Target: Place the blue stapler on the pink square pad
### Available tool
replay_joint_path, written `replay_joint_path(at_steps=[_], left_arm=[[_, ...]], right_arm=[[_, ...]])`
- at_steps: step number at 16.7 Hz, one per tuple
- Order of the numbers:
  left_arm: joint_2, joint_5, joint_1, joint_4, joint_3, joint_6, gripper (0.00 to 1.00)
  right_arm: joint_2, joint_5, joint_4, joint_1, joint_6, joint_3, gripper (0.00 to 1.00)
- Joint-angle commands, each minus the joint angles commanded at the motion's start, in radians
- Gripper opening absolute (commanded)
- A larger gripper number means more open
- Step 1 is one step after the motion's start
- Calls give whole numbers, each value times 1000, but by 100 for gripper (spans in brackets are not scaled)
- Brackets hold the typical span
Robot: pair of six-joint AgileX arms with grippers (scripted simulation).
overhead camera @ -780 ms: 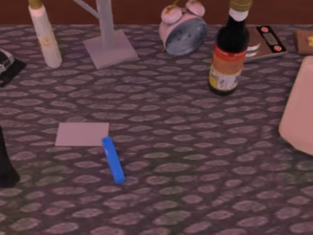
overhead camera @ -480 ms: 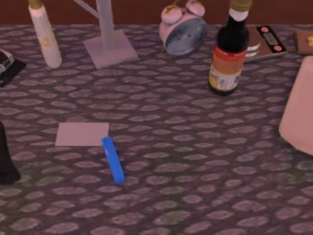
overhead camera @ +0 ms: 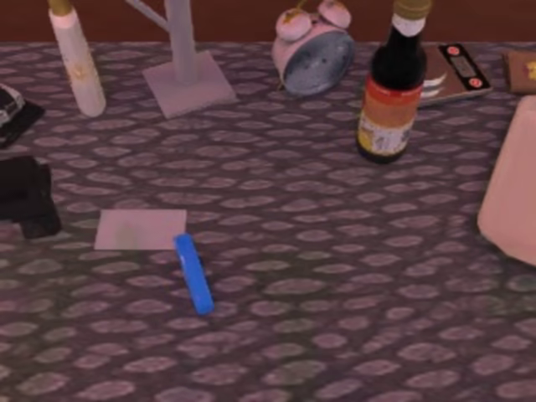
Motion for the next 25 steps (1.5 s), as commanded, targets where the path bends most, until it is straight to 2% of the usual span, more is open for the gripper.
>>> replay_joint_path(at_steps=[7,13,17,25], left_arm=[[740,-4,-162,-419,545,-279,100],[1181,-4,-263,-676,907,-462,100],[1312,-5,-295,-754,1027,-522,100],[1332,-4,-293,-717,1003,-522,100]], right_arm=[[0,0,0,0,0,0,100],[0,0,0,0,0,0,100],[0,0,0,0,0,0,100],[0,0,0,0,0,0,100]])
